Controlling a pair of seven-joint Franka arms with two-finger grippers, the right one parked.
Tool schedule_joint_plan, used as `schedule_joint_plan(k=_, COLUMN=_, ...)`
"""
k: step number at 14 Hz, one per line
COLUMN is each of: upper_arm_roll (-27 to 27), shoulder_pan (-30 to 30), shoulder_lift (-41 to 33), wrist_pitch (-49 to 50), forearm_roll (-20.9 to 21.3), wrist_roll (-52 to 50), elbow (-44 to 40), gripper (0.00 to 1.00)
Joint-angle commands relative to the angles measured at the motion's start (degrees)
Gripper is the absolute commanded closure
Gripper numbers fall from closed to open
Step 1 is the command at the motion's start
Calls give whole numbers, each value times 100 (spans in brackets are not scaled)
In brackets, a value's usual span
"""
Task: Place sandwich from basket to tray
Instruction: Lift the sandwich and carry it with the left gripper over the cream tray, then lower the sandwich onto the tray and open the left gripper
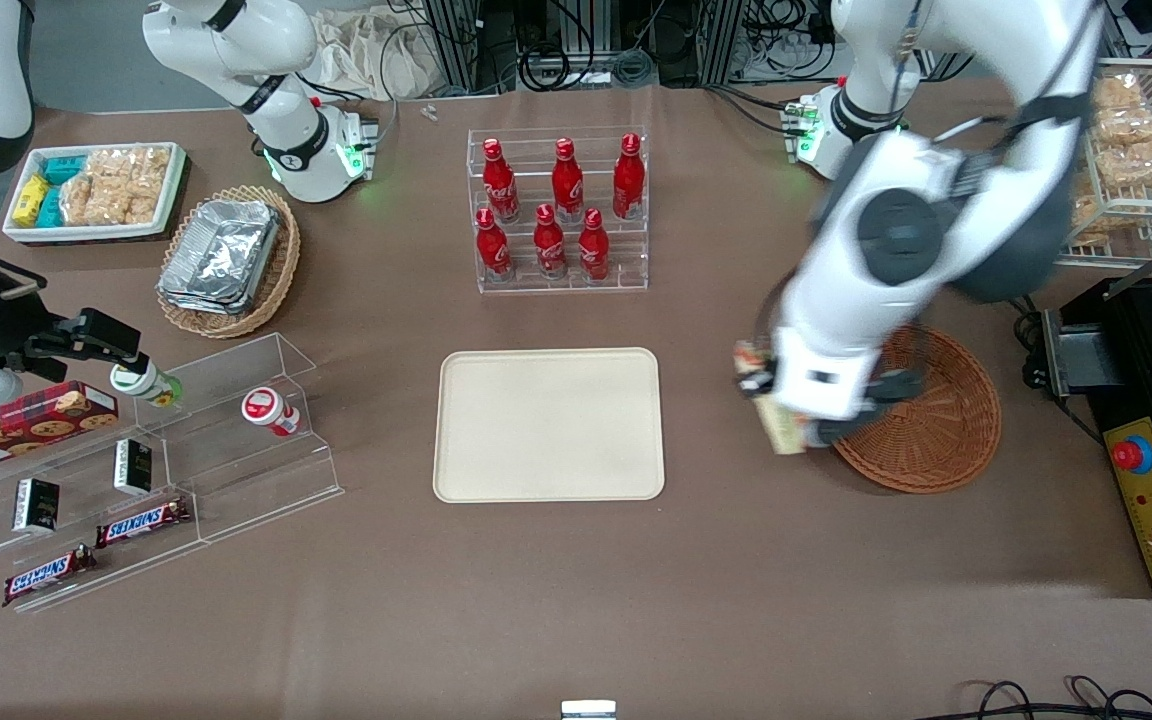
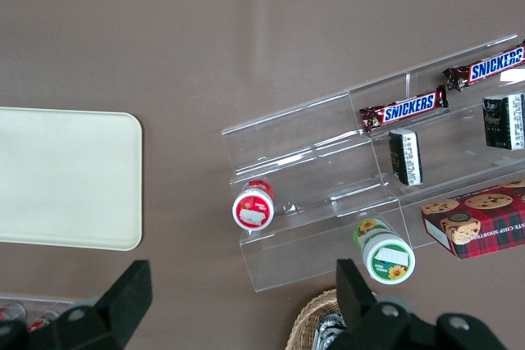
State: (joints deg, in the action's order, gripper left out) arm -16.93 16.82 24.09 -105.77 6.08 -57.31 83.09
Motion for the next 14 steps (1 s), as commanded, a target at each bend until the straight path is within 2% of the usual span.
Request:
schedule_joint_plan(k=1, upper_arm_roll=50, shoulder_pan=637, shoulder_lift=876, wrist_pitch=-608, forearm_roll=165, wrist_roll=0, elbow=-302, gripper=100)
schedule_joint_plan(k=3, upper_arm_roll=50, shoulder_pan=883, shoulder_lift=1281, wrist_pitch=-1022, forearm_roll=200, wrist_roll=-149, elbow=-284, gripper=100)
schedule_joint_plan(k=6, upper_arm_roll=50, shoulder_pan=946, shoulder_lift=1730, wrist_pitch=-1305, forearm_roll=551, wrist_roll=-88, elbow=-258, gripper=100)
schedule_joint_plan(k=14, upper_arm_roll=50, shoulder_pan=955, shoulder_lift=2161, wrist_pitch=-1823, forearm_roll=666, wrist_roll=238, elbow=-240, gripper=99)
